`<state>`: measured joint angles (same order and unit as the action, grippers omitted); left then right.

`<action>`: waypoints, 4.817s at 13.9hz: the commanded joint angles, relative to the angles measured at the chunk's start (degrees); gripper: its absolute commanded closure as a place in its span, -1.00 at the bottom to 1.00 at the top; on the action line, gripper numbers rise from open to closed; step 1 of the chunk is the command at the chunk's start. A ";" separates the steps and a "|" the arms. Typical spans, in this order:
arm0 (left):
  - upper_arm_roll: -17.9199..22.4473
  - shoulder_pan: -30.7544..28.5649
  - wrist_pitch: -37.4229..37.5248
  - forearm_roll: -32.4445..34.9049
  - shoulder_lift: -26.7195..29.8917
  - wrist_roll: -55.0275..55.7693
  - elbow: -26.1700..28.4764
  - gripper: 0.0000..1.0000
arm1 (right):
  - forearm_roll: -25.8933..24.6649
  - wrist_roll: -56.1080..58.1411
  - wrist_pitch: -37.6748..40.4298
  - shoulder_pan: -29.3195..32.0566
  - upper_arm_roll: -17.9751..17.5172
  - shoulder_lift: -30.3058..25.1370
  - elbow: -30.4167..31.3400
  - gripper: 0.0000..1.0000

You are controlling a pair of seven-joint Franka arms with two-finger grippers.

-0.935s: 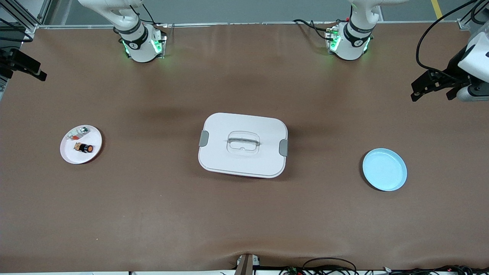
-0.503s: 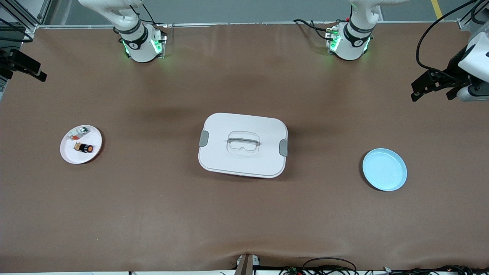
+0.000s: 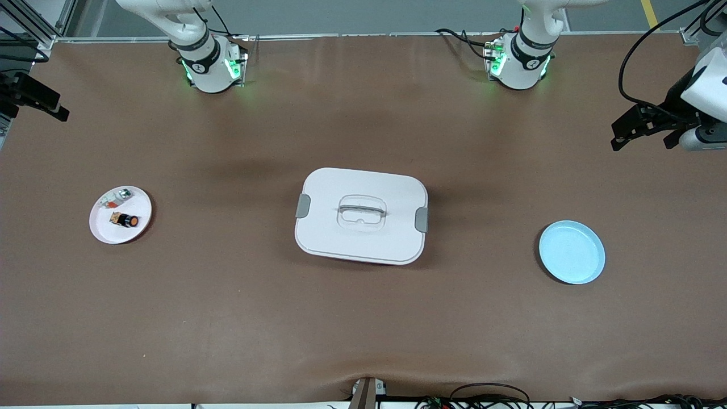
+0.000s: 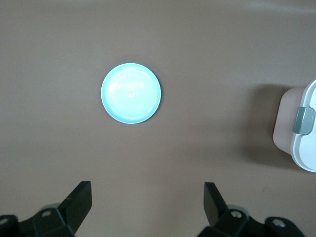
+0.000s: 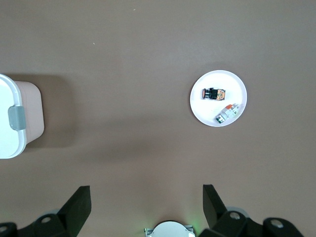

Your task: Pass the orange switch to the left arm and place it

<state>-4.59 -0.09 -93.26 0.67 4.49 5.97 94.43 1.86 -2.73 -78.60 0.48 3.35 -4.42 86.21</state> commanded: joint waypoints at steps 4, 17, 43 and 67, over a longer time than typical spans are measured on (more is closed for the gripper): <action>0.20 -0.08 1.41 -0.76 -0.62 -1.14 -1.61 -1.00 | 0.34 -1.14 0.28 0.22 0.78 0.28 -0.43 -1.00; 0.20 -0.08 1.41 -0.76 -0.62 -1.14 -1.70 -1.00 | -1.32 0.19 0.28 -0.48 0.61 6.53 -2.54 -1.00; 0.20 0.01 1.41 -0.76 -0.62 -1.14 -1.70 -1.00 | -0.71 0.80 -2.44 0.75 0.34 6.27 1.41 -1.00; 0.11 0.36 1.41 -0.76 -0.62 -0.96 -2.67 -1.00 | -0.54 -4.30 -6.13 0.22 0.43 6.53 1.41 -1.00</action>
<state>-4.63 0.13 -93.26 0.67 4.44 5.93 93.37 1.30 -5.95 -84.22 0.63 3.95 2.21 88.08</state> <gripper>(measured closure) 0.000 0.000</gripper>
